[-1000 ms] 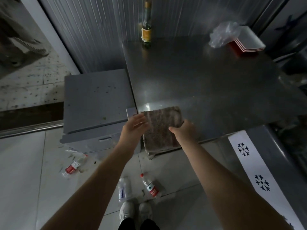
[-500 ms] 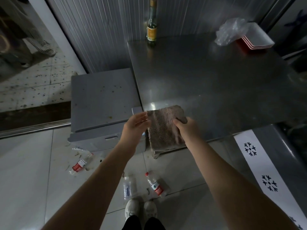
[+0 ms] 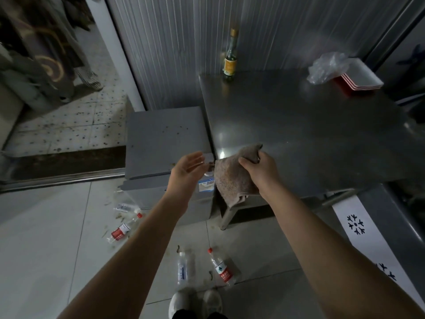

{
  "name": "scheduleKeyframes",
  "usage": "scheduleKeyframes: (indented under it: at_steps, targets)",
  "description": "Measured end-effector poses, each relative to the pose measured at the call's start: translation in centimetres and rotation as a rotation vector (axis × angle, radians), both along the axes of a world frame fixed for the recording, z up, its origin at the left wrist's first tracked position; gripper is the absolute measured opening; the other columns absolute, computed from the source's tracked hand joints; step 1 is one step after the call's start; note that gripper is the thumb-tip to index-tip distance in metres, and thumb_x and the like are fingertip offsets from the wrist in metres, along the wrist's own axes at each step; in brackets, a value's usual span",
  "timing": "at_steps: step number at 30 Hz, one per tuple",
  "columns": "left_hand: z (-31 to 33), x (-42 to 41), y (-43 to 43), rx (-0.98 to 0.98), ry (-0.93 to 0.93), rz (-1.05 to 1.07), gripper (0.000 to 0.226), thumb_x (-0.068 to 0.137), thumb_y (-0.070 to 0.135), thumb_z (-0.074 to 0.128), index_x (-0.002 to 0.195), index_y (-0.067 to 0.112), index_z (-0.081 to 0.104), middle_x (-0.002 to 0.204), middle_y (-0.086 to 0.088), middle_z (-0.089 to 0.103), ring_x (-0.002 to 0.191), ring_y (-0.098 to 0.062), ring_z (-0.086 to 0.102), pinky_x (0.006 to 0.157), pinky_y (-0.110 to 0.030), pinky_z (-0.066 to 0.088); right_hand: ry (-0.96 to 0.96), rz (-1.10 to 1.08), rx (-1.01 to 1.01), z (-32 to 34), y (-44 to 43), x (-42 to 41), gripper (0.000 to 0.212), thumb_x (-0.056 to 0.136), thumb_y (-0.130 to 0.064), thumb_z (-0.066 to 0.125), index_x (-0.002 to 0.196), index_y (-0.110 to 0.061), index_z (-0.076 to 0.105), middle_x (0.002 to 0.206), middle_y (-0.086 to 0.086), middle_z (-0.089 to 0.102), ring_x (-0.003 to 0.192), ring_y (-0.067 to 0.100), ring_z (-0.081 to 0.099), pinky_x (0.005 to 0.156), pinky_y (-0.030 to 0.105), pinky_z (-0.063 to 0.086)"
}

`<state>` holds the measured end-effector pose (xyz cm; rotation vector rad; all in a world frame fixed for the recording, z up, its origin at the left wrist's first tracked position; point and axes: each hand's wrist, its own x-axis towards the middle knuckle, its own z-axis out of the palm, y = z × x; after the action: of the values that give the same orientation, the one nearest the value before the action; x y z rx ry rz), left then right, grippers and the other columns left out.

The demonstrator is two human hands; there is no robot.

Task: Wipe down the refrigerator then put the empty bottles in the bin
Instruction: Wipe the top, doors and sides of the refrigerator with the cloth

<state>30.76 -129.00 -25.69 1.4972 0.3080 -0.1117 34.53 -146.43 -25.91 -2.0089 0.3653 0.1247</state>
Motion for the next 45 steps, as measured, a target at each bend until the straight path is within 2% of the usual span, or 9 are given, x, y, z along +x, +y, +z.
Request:
scheduleKeyframes:
  at_steps: [5, 14, 22, 26, 31, 37, 39, 42, 45]
  targets:
    - [1.6, -1.3, 3.1, -0.010, -0.036, 0.031, 0.031, 0.086, 0.009, 0.062, 0.115, 0.019, 0.056, 0.108, 0.005, 0.062, 0.105, -0.012, 0.059, 0.097, -0.032, 0.046, -0.021, 0.013, 0.007, 1.7, 3.1, -1.0, 0.038, 0.087, -0.027, 0.063, 0.118, -0.006, 0.057, 0.118, 0.009, 0.060, 0.109, 0.023, 0.055, 0.086, 0.029, 0.042]
    - [3.0, -0.7, 12.5, -0.015, -0.109, 0.003, 0.029, 0.085, 0.008, 0.063, 0.111, 0.021, 0.056, 0.108, 0.003, 0.062, 0.107, -0.015, 0.059, 0.093, -0.030, 0.048, -0.081, -0.004, 0.041, 3.6, 12.6, -1.8, 0.024, 0.087, -0.021, 0.064, 0.107, -0.008, 0.062, 0.099, 0.003, 0.061, 0.092, 0.016, 0.056, 0.080, 0.028, 0.045]
    - [2.3, 1.3, 22.6, 0.007, -0.091, -0.122, 0.034, 0.086, 0.006, 0.062, 0.118, 0.014, 0.055, 0.114, -0.003, 0.061, 0.106, -0.015, 0.058, 0.095, -0.030, 0.047, -0.056, -0.152, 0.051, 2.0, 21.3, -2.0, 0.014, 0.087, -0.021, 0.064, 0.097, -0.012, 0.063, 0.096, 0.003, 0.063, 0.096, 0.021, 0.059, 0.088, 0.036, 0.049]
    - [1.0, 2.0, 25.9, 0.028, -0.058, -0.156, 0.034, 0.086, 0.009, 0.061, 0.119, 0.015, 0.054, 0.113, -0.001, 0.060, 0.109, -0.017, 0.058, 0.098, -0.034, 0.046, -0.029, -0.203, 0.055, 0.9, 23.9, -1.5, 0.020, 0.086, -0.024, 0.066, 0.098, -0.008, 0.064, 0.100, 0.009, 0.066, 0.098, 0.025, 0.061, 0.093, 0.046, 0.048]
    - [-1.0, 3.6, 27.3, 0.010, -0.016, -0.147, 0.036, 0.086, 0.009, 0.062, 0.119, 0.019, 0.050, 0.112, -0.001, 0.059, 0.108, -0.018, 0.057, 0.099, -0.039, 0.046, 0.029, -0.159, -0.072, -0.2, 24.5, 0.3, 0.028, 0.087, -0.024, 0.064, 0.102, -0.001, 0.062, 0.105, 0.013, 0.063, 0.101, 0.026, 0.058, 0.094, 0.042, 0.046]
    - [-4.1, 6.4, 27.1, -0.016, 0.058, -0.095, 0.050, 0.085, 0.006, 0.062, 0.131, 0.011, 0.042, 0.107, 0.000, 0.059, 0.105, -0.017, 0.057, 0.100, -0.041, 0.045, -0.058, -0.045, -0.440, -2.1, 24.0, 4.2, 0.019, 0.093, -0.024, 0.055, 0.091, -0.005, 0.058, 0.096, 0.013, 0.065, 0.093, 0.029, 0.060, 0.077, 0.036, 0.047]
    - [-5.3, 7.5, 26.8, -0.016, 0.087, -0.082, 0.051, 0.085, 0.006, 0.062, 0.131, 0.012, 0.042, 0.107, 0.001, 0.059, 0.103, -0.015, 0.057, 0.099, -0.040, 0.046, -0.062, 0.000, -0.537, -3.2, 24.5, 5.5, 0.017, 0.094, -0.025, 0.053, 0.092, -0.008, 0.057, 0.096, 0.012, 0.066, 0.094, 0.031, 0.061, 0.077, 0.040, 0.049]
    - [-7.2, 8.8, 26.5, -0.017, 0.112, -0.063, 0.051, 0.086, 0.006, 0.061, 0.132, 0.014, 0.041, 0.112, -0.001, 0.059, 0.105, -0.016, 0.057, 0.097, -0.037, 0.047, -0.022, 0.077, -0.539, -5.8, 25.7, 7.3, 0.021, 0.094, -0.028, 0.052, 0.101, -0.009, 0.059, 0.100, 0.013, 0.067, 0.097, 0.033, 0.060, 0.080, 0.041, 0.049]
    - [-9.1, 9.7, 26.6, 0.004, 0.137, -0.068, 0.050, 0.086, 0.004, 0.059, 0.130, 0.018, 0.041, 0.111, 0.002, 0.059, 0.104, -0.013, 0.058, 0.091, -0.031, 0.048, 0.028, 0.107, -0.406, -8.8, 27.3, 8.2, 0.020, 0.093, -0.026, 0.055, 0.095, -0.007, 0.060, 0.095, 0.012, 0.067, 0.093, 0.029, 0.061, 0.070, 0.028, 0.040]
